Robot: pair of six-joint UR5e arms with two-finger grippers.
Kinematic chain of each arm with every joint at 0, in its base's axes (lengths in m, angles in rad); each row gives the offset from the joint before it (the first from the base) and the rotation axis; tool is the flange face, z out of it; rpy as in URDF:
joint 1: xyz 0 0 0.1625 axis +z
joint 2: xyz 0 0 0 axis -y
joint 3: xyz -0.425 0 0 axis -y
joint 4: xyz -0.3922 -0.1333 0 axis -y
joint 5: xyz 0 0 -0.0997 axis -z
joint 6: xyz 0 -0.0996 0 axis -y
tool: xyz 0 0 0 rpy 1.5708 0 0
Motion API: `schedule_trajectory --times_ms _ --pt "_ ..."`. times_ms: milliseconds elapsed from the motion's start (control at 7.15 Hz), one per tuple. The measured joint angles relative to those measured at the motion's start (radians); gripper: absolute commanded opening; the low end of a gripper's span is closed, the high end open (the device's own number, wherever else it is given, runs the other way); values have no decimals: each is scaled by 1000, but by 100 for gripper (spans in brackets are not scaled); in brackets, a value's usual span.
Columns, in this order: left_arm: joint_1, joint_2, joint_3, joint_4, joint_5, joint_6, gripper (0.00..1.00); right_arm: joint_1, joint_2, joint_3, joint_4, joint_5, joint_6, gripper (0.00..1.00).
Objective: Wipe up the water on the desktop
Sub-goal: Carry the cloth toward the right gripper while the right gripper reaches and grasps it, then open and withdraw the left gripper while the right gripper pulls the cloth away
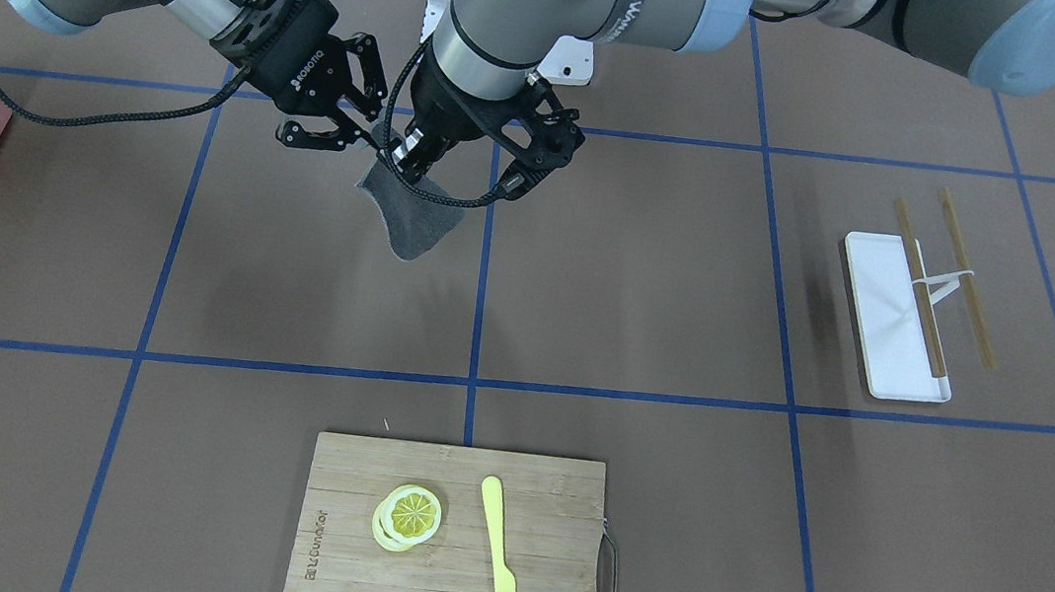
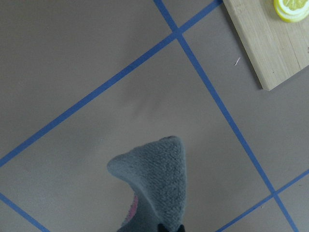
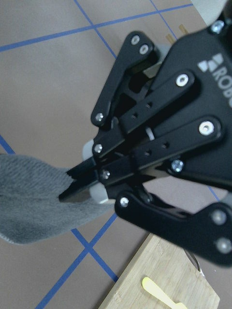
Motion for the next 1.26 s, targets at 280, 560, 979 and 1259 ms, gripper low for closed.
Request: schedule_trajectory --times_ms 280,560,979,1259 --pt "0 14 -2 -37 17 23 97 -1 3 2 1 1 51 0" --pt "-2 29 -15 -46 62 42 97 1 -3 3 1 6 54 0" --pt "-62 87 -48 -42 72 57 98 12 -70 33 -2 15 56 0" --pt "-121 139 -76 -30 73 116 98 57 -206 55 -14 17 59 0"
